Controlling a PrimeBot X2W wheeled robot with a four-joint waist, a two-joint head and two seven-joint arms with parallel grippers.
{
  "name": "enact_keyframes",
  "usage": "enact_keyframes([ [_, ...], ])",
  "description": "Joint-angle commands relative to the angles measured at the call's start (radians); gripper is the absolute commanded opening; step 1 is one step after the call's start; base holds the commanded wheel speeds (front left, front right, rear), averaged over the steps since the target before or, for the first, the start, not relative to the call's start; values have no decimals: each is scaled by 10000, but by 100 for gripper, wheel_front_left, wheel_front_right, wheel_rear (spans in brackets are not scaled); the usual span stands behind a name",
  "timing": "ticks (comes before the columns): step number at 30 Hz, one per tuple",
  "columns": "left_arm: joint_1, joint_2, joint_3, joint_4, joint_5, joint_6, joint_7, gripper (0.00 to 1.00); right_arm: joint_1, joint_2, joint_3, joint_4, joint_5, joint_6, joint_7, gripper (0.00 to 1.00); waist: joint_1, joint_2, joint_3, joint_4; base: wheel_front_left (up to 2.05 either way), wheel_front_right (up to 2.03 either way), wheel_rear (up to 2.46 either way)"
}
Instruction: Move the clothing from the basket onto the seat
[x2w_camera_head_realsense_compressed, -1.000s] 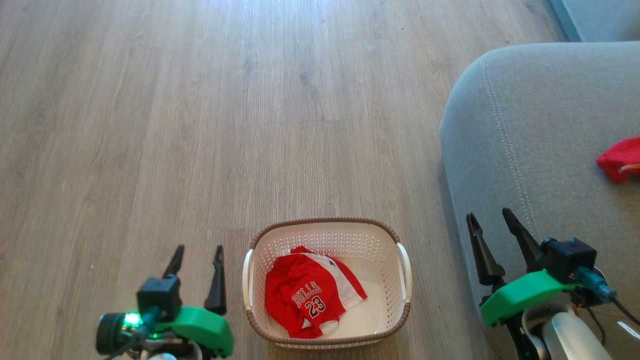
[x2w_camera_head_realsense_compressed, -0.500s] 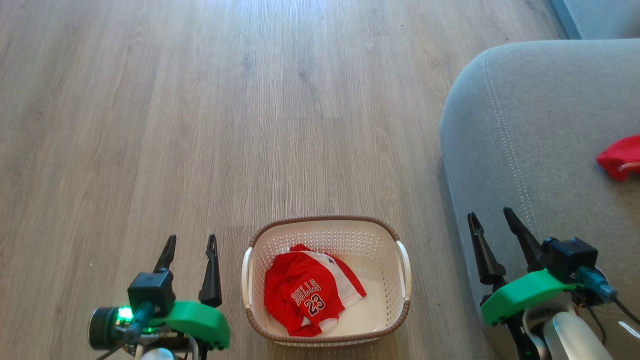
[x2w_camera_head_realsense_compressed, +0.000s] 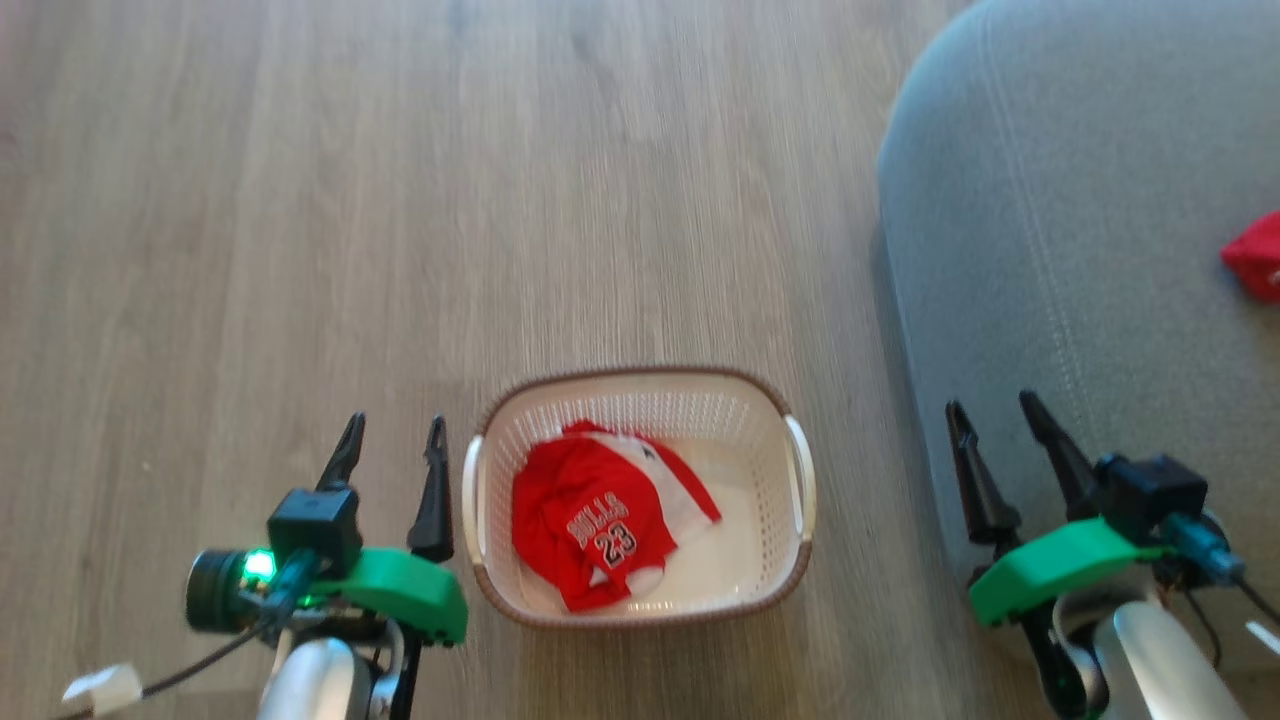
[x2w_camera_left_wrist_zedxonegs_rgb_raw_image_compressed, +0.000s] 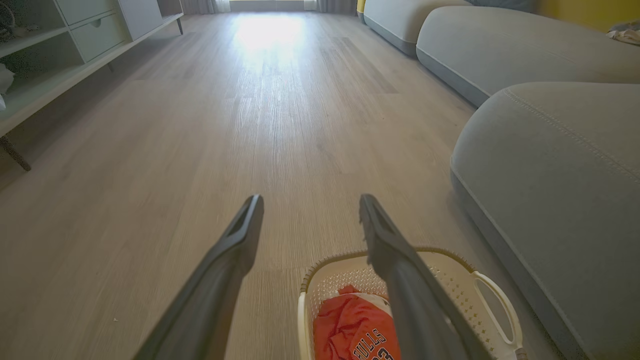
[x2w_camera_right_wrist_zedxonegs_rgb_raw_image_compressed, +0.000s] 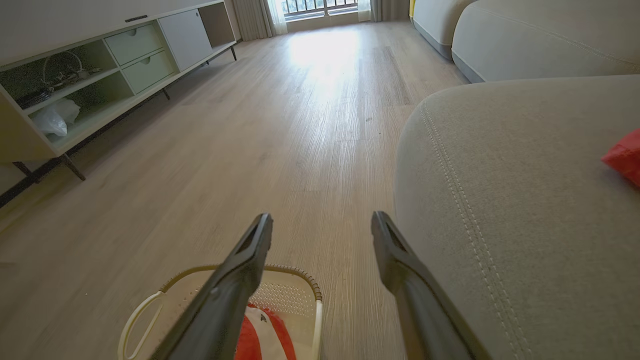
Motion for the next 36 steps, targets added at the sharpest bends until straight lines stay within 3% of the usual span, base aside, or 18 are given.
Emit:
enact_keyframes([
  [1,-655,-3,74,54,195,-176,-97,100,-590,28,47,-332,-191,-2,-93,100,0,0,971,-275,0,0,0],
  [11,-2128,10,-338,1961,825,-866,-97,100,-1165,227,-235,-626,-496,-2,-93,100,0,0,2927,-948,0,0,0],
  [20,-3861,445,-1037,3952,1595,-1608,-97,100,-1645,603,-203,-971,-946,-2,-93,100,0,0,4683,-1775,0,0,0],
  [25,-4901,921,-1232,5179,1923,-1454,-97,100,-1945,860,102,-1135,-1127,-2,-93,100,0,0,5524,-2351,0,0,0],
  [36,-6618,1714,-2112,7677,2524,-1689,-97,100,-2186,1087,929,-1351,-927,-2,-93,100,0,0,6767,-3542,0,0,0],
])
